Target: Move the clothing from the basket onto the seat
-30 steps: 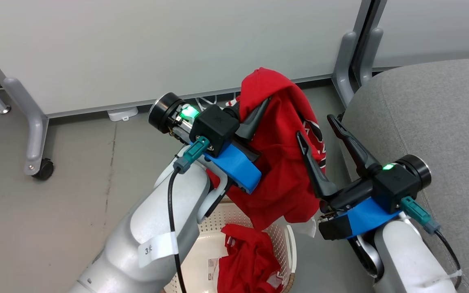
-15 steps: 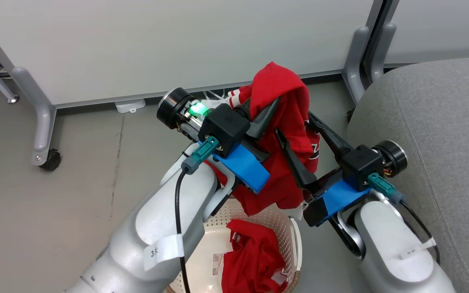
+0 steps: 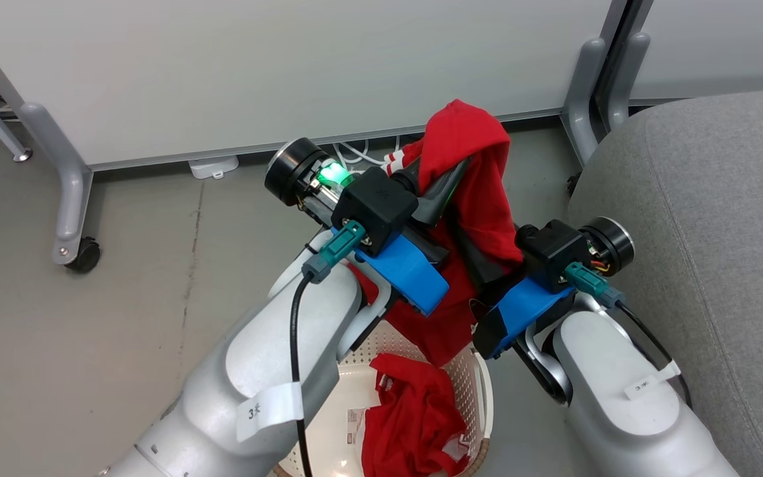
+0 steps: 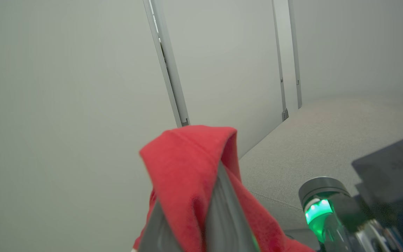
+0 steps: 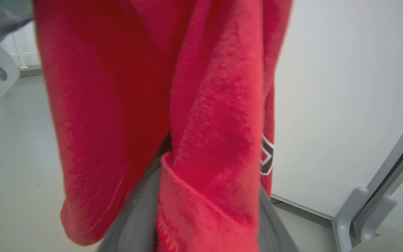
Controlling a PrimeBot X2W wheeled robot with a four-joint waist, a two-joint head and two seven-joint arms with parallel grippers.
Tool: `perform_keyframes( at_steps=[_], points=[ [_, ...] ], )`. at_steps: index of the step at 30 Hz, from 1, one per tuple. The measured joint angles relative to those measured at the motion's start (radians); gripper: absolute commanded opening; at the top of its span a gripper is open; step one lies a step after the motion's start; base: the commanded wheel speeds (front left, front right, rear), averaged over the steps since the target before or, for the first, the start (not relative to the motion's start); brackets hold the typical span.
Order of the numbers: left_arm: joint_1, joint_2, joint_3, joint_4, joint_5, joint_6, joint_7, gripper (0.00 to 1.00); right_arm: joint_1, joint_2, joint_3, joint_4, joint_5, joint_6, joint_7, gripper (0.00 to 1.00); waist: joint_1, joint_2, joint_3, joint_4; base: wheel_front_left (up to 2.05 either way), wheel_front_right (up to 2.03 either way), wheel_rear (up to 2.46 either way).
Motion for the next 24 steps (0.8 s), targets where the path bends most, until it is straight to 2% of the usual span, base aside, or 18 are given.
perform_keyframes(
  at_steps=[17, 18, 24],
  points=[
    [0.000, 0.000, -0.006, -0.001, -0.011, 0.009, 0.000, 0.00, -0.004, 0.003, 0.008, 0.004, 0.007, 0.000, 0.000, 0.00, 0.0000, 0.0000, -0.004, -0.003, 0.00, 0.00, 0.00],
    [0.000, 0.000, -0.004, -0.001, -0.020, 0.011, 0.000, 1.00, -0.004, 0.004, 0.008, 0.002, 0.007, 0.000, 0.000, 0.00, 0.0000, 0.0000, -0.004, -0.003, 0.00, 0.00, 0.00],
    [0.001, -0.001, -0.007, 0.012, -0.021, 0.012, 0.000, 1.00, -0.002, 0.004, 0.005, -0.005, 0.009, 0.000, 0.000, 0.00, 0.0000, 0.0000, -0.005, -0.003, 0.00, 0.00, 0.00]
  ],
)
